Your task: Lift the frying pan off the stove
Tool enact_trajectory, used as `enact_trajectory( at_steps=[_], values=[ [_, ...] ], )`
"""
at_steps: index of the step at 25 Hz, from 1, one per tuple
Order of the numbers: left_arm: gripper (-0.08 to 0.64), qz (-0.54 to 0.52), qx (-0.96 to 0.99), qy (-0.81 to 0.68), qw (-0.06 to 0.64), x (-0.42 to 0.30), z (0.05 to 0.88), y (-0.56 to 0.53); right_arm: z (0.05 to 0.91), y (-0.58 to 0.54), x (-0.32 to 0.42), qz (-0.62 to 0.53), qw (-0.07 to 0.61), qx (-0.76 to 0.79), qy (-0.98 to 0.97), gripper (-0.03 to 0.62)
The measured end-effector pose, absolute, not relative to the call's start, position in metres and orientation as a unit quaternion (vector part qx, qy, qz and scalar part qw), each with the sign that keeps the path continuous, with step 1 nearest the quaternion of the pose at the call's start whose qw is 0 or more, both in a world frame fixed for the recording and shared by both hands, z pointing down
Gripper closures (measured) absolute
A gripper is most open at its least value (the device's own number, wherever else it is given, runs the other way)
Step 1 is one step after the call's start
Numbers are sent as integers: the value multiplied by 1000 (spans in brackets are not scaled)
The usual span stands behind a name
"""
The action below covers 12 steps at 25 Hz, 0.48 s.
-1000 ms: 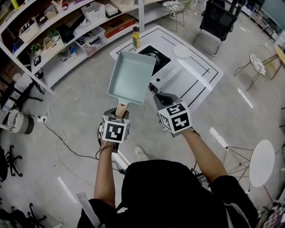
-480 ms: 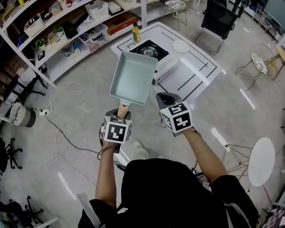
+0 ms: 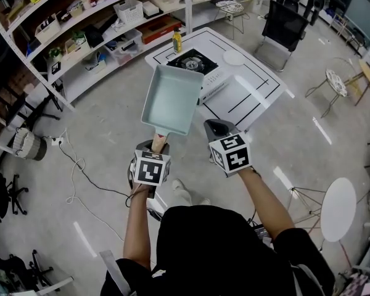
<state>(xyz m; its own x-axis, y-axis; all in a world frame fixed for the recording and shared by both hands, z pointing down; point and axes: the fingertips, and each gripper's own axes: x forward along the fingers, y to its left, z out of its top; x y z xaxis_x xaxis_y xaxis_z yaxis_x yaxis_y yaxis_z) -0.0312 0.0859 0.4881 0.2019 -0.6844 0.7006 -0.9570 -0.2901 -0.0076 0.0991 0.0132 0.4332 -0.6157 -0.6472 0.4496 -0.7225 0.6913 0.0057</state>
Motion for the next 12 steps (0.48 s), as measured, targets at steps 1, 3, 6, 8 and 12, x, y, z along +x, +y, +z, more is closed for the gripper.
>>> enact_trajectory(
  at_steps=[1, 3, 6, 8, 12],
  values=[
    [426, 305, 743, -553, 222, -30, 488, 88, 433, 15, 100, 88, 213, 383, -894, 591],
    [426, 304, 744, -553, 220, -29, 490, 90, 433, 18, 102, 88, 212, 384, -894, 591],
    [426, 304, 744, -553, 218, -29, 491, 93, 434, 21, 102, 88, 211, 384, -895, 591],
    [426, 304, 744, -553, 220, -29, 492, 94, 434, 22, 103, 88, 211, 384, -895, 591],
    [426, 306, 743, -553, 222, -27, 493, 98, 434, 25, 103, 87, 210, 383, -895, 591]
  ],
)
